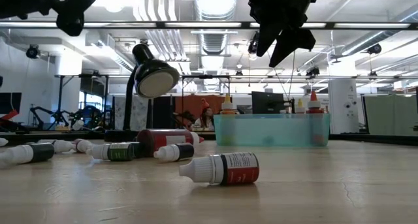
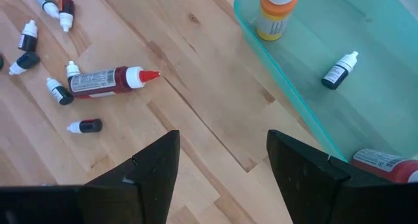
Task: Pick & Place food coloring
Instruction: Put the black food coloring bottle into the green bin
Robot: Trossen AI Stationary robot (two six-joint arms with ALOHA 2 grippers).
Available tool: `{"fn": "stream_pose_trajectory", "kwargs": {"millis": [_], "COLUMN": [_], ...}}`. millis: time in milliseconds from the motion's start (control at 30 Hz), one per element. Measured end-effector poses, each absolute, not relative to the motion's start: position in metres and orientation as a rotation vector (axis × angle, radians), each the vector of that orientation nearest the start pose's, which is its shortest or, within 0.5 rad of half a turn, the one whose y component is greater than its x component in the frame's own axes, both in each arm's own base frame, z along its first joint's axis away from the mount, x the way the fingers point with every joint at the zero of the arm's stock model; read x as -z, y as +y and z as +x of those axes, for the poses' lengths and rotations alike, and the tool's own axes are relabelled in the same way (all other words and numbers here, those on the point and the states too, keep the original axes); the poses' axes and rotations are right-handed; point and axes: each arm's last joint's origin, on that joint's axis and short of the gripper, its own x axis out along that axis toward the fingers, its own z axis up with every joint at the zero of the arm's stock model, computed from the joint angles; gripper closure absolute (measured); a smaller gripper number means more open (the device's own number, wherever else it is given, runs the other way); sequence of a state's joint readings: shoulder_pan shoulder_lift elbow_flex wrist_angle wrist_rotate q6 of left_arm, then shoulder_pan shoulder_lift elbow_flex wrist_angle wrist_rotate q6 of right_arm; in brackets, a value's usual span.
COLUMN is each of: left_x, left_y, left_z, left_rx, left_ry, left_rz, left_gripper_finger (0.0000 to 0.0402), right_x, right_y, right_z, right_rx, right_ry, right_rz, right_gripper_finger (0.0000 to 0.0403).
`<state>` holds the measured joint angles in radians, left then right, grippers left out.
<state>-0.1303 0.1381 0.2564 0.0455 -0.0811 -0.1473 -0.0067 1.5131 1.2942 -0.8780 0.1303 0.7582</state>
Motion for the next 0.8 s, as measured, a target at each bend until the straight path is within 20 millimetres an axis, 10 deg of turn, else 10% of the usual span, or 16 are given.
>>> {"fn": "stream_pose_trajectory", "kwargs": {"millis": [800], "left_x": [-0.204], "left_y": [-0.007], "left_z": [0.092], "left_rx": [-0.031], "left_ry": [-0.051], "left_rz": [-0.110], "left_gripper_finger": [0.0147], "right_x": [-0.287], "right_y": [-0.006], "right_z": [0.301], "right_rx": [0.528], "right_ry": [0.987], "right_rz": [0.611], "right_gripper_finger": [0.0179]}}
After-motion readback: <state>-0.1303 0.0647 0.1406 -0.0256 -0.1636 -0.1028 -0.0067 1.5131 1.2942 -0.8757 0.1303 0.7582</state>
